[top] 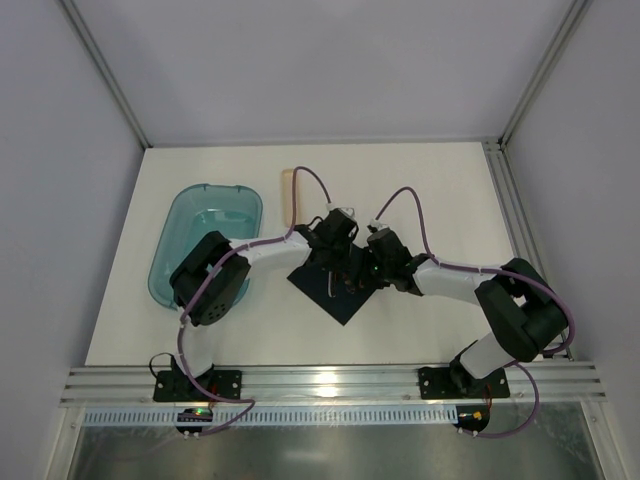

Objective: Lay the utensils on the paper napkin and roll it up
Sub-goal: Adjust the utensils on the napkin.

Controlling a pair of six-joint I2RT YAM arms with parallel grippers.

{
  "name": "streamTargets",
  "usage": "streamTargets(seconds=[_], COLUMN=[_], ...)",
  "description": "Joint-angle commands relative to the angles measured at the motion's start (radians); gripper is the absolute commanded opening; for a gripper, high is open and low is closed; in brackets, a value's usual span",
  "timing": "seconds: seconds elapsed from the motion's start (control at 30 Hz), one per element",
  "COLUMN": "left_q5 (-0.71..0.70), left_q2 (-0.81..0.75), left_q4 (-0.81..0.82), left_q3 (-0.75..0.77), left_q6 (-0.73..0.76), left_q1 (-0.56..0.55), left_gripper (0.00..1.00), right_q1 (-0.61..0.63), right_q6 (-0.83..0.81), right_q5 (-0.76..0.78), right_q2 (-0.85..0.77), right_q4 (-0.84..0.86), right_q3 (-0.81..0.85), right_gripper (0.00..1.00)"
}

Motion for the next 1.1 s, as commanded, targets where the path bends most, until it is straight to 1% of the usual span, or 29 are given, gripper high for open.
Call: streamTargets(seconds=[0.0,0.33,0.37,0.5,0.57,0.63,0.67,0.7,0.73,0.77,0.8,0.83,0.9,0.93,0.97,1.03,1.07], left_q5=[-0.044,-0.103,-0.103,-0.082,-0.038,0.004,0.004,0.002,0.002,0.004,-0.008,-0.023,-0.063,-0.074,-0.088,-0.137,-0.152], left_q2=[0.011,0.000,-0.002,-0.011,-0.028,-0.045,-0.066,-0.083,-0.100,-0.142,-0.166,-0.186,-0.254,-0.281,-0.304,-0.391,-0.419], left_q4=[-0.026,-0.103,-0.103,-0.095,-0.069,-0.046,-0.046,-0.049,-0.052,-0.065,-0.072,-0.080,-0.121,-0.134,-0.144,-0.158,-0.161], left_q3=[0.028,0.057,0.057,0.057,0.057,0.057,0.059,0.062,0.066,0.068,0.070,0.068,0.068,0.067,0.048,0.010,-0.036], left_q6=[0.023,0.067,0.069,0.072,0.073,0.073,0.072,0.070,0.070,0.072,0.073,0.075,0.084,0.089,0.101,0.106,0.104], left_q1=[-0.005,-0.005,-0.005,-0.005,-0.005,-0.005,-0.005,-0.007,-0.005,-0.005,-0.005,-0.004,-0.001,0.001,0.005,0.008,0.016], left_gripper=[0.00,0.00,0.00,0.00,0.01,0.09,0.13,0.18,0.21,0.27,0.28,0.29,0.34,0.34,0.35,0.40,0.40], right_q1=[0.004,0.001,0.001,0.001,0.000,0.001,0.000,0.001,0.001,0.001,0.001,0.003,0.003,0.003,0.004,0.004,0.007], right_q6=[0.003,0.004,0.002,0.000,-0.001,-0.010,-0.015,-0.019,-0.023,-0.021,-0.012,0.028,0.106,0.143,0.228,0.330,0.424], right_q5=[0.035,0.035,0.067,0.067,0.056,0.053,0.053,0.053,0.053,0.053,0.056,0.058,0.052,0.020,0.009,-0.006,-0.011], right_q2=[-0.011,-0.014,-0.013,-0.011,-0.013,-0.019,-0.023,-0.030,-0.049,-0.063,-0.079,-0.117,-0.146,-0.160,-0.187,-0.217,-0.250], right_q4=[-0.007,-0.021,-0.024,-0.027,-0.024,-0.027,-0.036,-0.062,-0.080,-0.100,-0.135,-0.154,-0.206,-0.209,-0.212,-0.217,-0.212], right_q3=[-0.010,-0.005,-0.004,-0.002,0.001,0.009,0.024,0.035,0.045,0.065,0.073,0.078,0.084,0.078,0.055,0.023,-0.015], right_gripper=[0.04,0.04,0.04,0.04,0.04,0.04,0.05,0.05,0.08,0.11,0.15,0.27,0.36,0.45,0.48,0.54,0.55])
